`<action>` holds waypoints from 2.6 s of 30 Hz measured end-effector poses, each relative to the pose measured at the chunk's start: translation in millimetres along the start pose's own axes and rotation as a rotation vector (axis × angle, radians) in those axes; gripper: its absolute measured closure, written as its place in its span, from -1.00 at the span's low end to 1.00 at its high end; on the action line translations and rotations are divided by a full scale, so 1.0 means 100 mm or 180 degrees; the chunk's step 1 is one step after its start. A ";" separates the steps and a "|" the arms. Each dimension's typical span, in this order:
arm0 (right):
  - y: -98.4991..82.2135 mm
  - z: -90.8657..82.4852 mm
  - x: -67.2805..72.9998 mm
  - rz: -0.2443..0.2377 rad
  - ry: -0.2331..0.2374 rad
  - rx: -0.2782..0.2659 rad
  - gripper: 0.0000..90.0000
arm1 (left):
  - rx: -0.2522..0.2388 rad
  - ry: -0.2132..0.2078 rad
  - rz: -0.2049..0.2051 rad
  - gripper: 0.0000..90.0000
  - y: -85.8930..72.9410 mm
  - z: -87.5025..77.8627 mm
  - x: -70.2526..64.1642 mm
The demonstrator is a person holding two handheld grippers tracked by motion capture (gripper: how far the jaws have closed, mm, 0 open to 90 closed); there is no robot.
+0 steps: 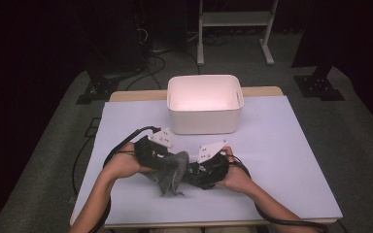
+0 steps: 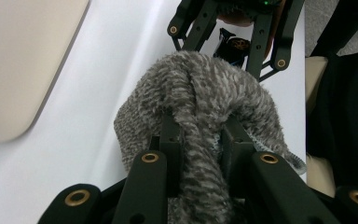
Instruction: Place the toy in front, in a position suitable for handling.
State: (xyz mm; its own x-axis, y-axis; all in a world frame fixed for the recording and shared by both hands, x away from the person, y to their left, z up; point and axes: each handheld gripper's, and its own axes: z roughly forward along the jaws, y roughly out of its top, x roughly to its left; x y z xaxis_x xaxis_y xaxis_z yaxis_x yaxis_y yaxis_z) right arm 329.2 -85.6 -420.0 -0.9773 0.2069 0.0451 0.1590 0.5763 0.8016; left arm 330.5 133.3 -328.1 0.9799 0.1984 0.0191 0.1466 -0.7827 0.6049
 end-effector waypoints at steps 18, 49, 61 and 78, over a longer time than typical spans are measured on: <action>-0.34 -0.42 0.03 0.0026 -0.0177 -0.0068 0.25 | -0.0012 -0.0111 0.0155 0.65 0.21 0.12 -0.03; -0.11 -0.59 0.03 0.0016 -0.0032 -0.0317 0.26 | -0.0095 -0.0071 0.0316 0.65 0.39 -0.18 -0.09; 0.01 -0.23 0.10 -0.0200 0.0187 -0.0292 0.26 | -0.0036 -0.0323 0.0449 0.66 0.59 0.00 -0.15; -0.11 -0.44 0.08 -0.0057 0.0136 -0.0248 0.24 | 0.0078 -0.0190 0.0448 0.66 0.50 0.03 -0.18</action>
State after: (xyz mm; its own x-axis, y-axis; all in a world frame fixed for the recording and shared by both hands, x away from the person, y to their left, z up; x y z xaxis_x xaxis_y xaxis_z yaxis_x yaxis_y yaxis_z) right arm 313.3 -125.7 -402.3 -0.9852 0.1624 0.0543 0.1317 0.5161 0.8463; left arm 320.5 89.3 -300.8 0.9972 0.0510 0.0546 0.0099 -0.8146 0.5799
